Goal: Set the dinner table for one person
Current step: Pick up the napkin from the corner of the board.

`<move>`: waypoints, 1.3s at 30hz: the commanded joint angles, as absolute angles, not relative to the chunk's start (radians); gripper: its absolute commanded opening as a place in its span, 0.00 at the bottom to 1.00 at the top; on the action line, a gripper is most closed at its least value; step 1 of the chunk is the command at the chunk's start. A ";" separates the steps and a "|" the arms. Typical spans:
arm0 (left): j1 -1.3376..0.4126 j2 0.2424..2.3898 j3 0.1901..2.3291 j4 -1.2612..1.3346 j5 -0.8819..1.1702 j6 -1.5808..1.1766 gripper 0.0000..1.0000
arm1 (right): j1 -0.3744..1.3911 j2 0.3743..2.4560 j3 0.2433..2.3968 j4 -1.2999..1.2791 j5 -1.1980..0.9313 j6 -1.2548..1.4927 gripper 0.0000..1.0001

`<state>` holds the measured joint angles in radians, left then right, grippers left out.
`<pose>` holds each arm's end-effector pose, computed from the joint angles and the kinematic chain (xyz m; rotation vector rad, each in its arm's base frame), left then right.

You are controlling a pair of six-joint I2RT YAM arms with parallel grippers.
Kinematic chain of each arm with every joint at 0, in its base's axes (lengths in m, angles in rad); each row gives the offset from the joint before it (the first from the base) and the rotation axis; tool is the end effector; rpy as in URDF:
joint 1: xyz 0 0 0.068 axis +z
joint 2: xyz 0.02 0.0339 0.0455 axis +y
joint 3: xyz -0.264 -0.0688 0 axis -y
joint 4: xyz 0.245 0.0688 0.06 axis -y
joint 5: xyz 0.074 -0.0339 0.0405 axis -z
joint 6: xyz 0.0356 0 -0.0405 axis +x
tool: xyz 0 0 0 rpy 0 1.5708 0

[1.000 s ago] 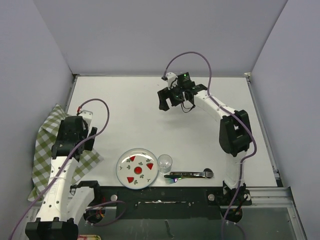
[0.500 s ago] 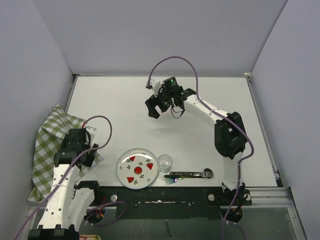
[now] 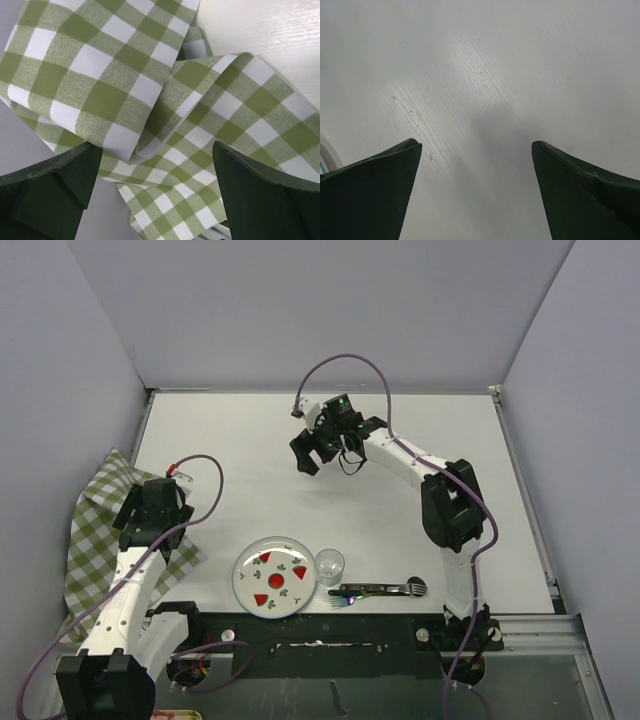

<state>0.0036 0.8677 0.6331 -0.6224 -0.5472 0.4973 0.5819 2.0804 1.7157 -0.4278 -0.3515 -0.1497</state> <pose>0.1698 0.0191 0.2374 0.3486 2.4281 0.8888 0.3897 0.2710 0.2361 -1.0142 2.1628 0.6227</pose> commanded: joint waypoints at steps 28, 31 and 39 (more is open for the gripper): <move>-0.005 0.963 0.588 -0.066 -0.649 0.740 0.75 | 0.579 2.222 1.936 -0.408 -0.495 -0.097 0.98; -0.011 0.924 0.619 -0.109 -0.635 0.718 0.79 | 0.579 2.218 1.927 -0.383 -0.598 -0.029 0.98; -0.004 0.880 0.811 -0.325 -0.570 0.527 0.85 | 0.569 2.216 1.873 -0.195 -0.928 0.233 0.99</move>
<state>-0.0067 0.9195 0.6777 -0.2726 -0.6067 0.6403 0.5755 2.2238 1.8839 -0.3508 -0.7109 0.0631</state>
